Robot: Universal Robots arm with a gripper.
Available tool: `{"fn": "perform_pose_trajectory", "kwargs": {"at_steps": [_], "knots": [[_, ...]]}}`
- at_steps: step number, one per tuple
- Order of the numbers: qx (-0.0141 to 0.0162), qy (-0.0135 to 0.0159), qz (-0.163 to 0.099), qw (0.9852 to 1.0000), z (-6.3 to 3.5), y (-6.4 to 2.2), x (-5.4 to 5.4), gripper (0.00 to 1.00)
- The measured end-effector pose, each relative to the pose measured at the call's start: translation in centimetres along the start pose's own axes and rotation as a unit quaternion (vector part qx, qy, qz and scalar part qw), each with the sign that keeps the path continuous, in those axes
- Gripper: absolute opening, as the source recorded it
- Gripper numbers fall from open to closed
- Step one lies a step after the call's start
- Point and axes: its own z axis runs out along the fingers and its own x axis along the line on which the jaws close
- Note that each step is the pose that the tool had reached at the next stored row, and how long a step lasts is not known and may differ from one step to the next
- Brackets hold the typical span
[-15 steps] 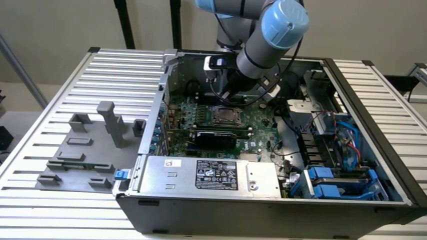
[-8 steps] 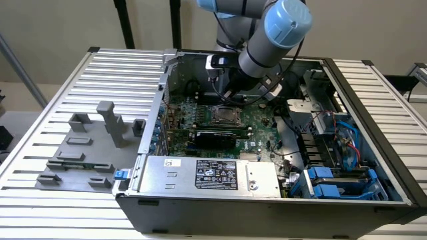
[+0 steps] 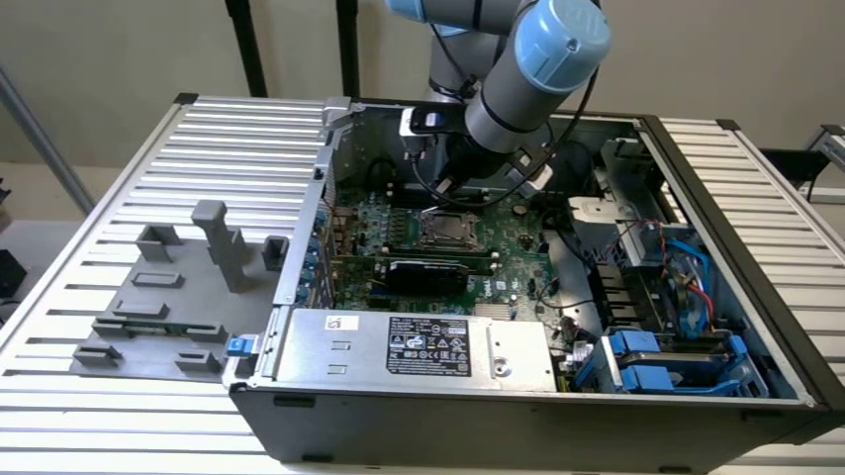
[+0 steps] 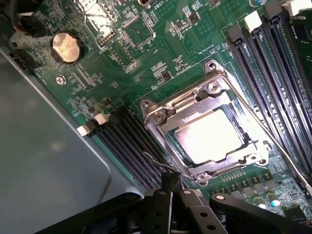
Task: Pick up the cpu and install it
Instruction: 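Install the first cpu locking lever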
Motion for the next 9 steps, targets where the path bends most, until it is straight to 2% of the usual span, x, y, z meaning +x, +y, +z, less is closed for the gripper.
{"fn": "perform_pose_trajectory", "kwargs": {"at_steps": [4,9], "knots": [[0.0000,-0.0002,0.000,1.0000,-0.03,0.10,0.08,0.11],[0.0012,-0.0013,0.001,1.0000,-0.23,0.73,0.53,0.11]]}}
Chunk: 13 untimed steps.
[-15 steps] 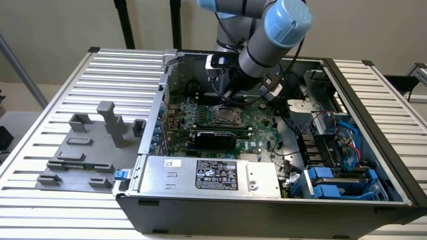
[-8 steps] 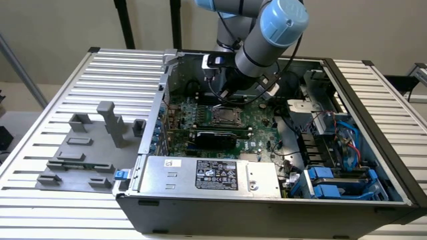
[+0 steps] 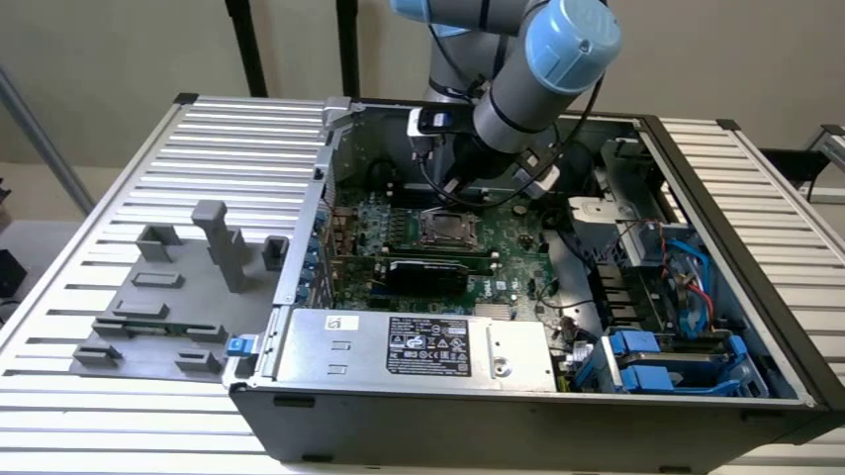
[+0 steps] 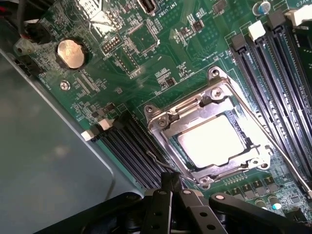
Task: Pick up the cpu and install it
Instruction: 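Install the first cpu locking lever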
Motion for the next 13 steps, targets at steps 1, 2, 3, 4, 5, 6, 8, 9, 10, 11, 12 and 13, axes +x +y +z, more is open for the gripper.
{"fn": "perform_pose_trajectory", "kwargs": {"at_steps": [1,2,3,4,5,6,8,9,10,11,12,13], "knots": [[0.0002,-0.0002,0.000,1.0000,-0.01,0.03,-0.03,0.11],[0.0003,-0.0003,0.000,1.0000,-0.03,0.06,-0.08,0.11],[0.0004,-0.0005,-0.001,1.0000,-0.04,0.06,-0.11,0.11],[0.0003,-0.0006,-0.001,1.0000,-0.04,0.05,-0.13,0.11],[0.0002,-0.0009,-0.001,1.0000,-0.05,0.04,-0.17,0.11],[0.0003,-0.0008,-0.001,1.0000,-0.05,0.03,-0.18,0.11],[0.0003,-0.0008,-0.001,1.0000,-0.03,0.04,-0.18,0.11],[0.0003,-0.0007,-0.001,1.0000,0.01,0.06,-0.18,0.11],[0.0003,-0.0007,-0.001,1.0000,0.04,0.07,-0.19,0.11],[0.0003,-0.0008,-0.001,1.0000,0.08,0.08,-0.18,0.11],[0.0002,-0.0009,-0.001,1.0000,0.11,0.07,-0.16,0.11],[0.0002,-0.0009,-0.001,1.0000,0.15,0.07,-0.11,0.11]]}}
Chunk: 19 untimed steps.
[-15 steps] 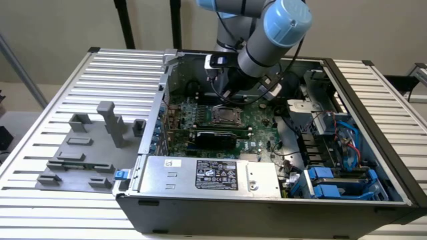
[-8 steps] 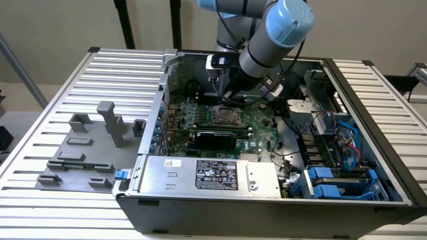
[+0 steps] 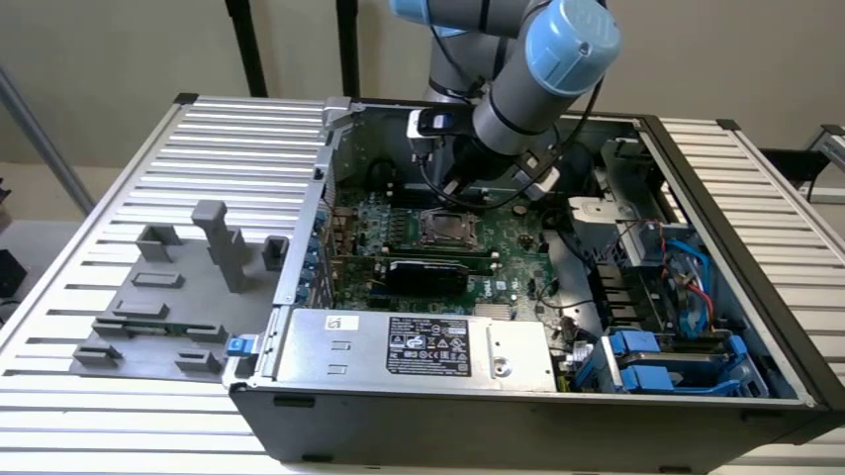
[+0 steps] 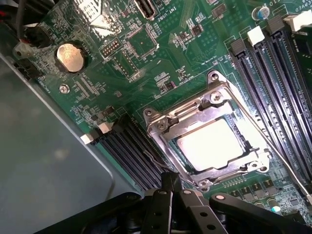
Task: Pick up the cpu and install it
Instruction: 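Install the first cpu locking lever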
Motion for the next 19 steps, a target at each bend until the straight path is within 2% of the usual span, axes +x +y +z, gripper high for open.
{"fn": "perform_pose_trajectory", "kwargs": {"at_steps": [4,9,13,19], "knots": [[-0.0001,-0.0001,0.000,1.0000,0.12,0.01,0.3,0.11],[0.0007,-0.0030,0.001,1.0000,-0.07,0.57,0.7,0.11],[0.0028,-0.0055,0.003,1.0000,-0.20,0.92,1.0,0.11],[0.0036,-0.0071,0.001,1.0000,-0.16,1.18,1.1,0.11]]}}
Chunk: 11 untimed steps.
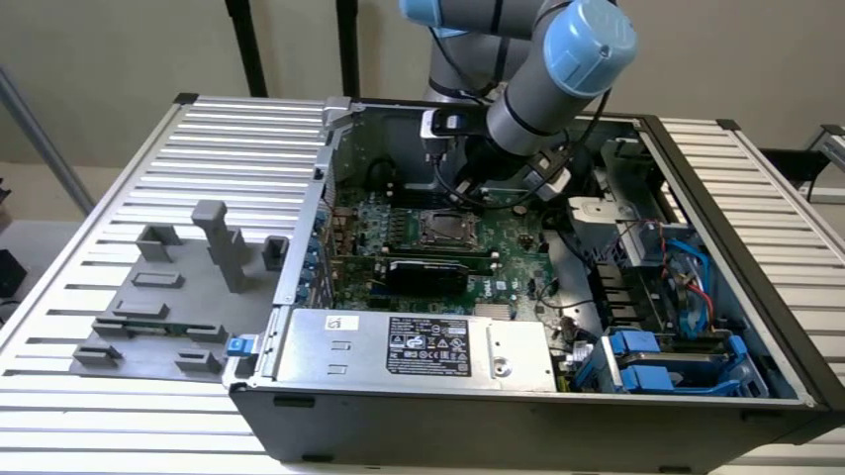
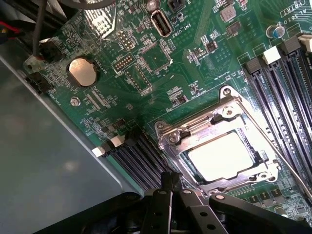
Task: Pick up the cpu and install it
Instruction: 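Install the first cpu locking lever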
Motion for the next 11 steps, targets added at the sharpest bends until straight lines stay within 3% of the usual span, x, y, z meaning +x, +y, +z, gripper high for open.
{"fn": "perform_pose_trajectory", "kwargs": {"at_steps": [5,11], "knots": [[0.0004,-0.0038,-0.007,1.0000,-0.16,0.21,-0.37,0.11],[0.0010,-0.0034,-0.008,1.0000,-0.16,0.27,-0.60,0.11]]}}
